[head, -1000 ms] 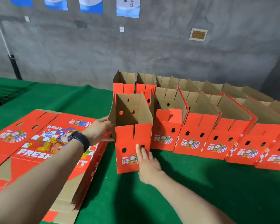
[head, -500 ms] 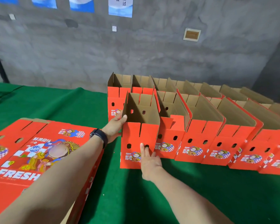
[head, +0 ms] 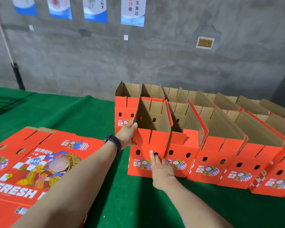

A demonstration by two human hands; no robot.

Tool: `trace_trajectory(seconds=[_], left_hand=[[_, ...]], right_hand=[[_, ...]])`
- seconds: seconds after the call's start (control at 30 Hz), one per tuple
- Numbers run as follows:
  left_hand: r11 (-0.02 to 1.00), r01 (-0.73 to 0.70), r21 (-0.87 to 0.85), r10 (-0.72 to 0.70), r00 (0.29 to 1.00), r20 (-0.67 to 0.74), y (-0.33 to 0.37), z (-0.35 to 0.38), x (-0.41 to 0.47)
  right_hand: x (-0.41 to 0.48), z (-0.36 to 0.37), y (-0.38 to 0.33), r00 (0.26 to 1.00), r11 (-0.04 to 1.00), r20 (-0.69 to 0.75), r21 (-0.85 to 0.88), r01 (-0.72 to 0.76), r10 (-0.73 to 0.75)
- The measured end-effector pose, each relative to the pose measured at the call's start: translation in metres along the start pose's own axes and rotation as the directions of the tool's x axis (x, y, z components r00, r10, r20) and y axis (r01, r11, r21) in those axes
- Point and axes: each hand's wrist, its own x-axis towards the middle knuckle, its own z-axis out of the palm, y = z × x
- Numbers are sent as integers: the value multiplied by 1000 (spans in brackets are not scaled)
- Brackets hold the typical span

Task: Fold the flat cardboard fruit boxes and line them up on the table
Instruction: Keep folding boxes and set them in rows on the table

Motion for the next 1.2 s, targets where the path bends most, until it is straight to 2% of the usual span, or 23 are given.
trace_trajectory(seconds=[0.13,0.23,0.37,0.47,0.53,0.63,0.7,0.77,0.83,0.87,0.93,1.0,1.07,1.13,1.2], left_hand=[[999,0,-49,0,1000,6,-1,11,4],[1000,-19,-17,19,999,29,-2,17,4],[991,-13,135,8,999,43,-12,1,-7],[958,-4,288,21,998,-54,-23,-33,-18],[878,-25,478,86,991,-106,-33,-62,-28],[652,14,758,135,982,-135,-50,-102,-49],[563,69,824,122,979,-166,-63,-125,-65],[455,108,884,100,980,-171,-74,-145,-80],[367,123,922,78,984,-162,-83,-163,-96],[358,133,924,74,983,-170,-86,-171,-104],[363,157,919,87,976,-201,-91,-187,-119],[354,187,916,94,968,-234,-95,-201,-132],[344,205,916,86,965,-248,-99,-209,-141],[348,201,916,98,963,-249,-102,-213,-148],[348,187,919,116,964,-240,-105,-213,-156]], right_hand=[[9,-5,12,999,1000,44,1,-24,24],[17,-8,14,996,998,76,22,-58,56],[17,-3,15,994,995,90,78,-67,60],[9,6,10,999,999,36,14,-38,37],[5,10,1,994,999,-108,-34,33,-37],[8,7,-12,927,968,-283,-123,220,-246],[12,0,-12,943,967,-244,-167,191,-228],[15,-4,-5,989,975,-120,-214,65,-92],[13,-1,5,999,974,17,-223,-39,44],[10,2,9,995,976,53,-207,-72,85],[3,7,9,997,987,21,-141,-76,80],[-6,9,-8,996,998,-82,-37,43,-46],[-20,5,-41,962,968,-159,84,237,-222],[-35,-1,-84,901,891,-187,164,422,-392],[-48,-7,-129,808,794,-188,158,587,-559]])
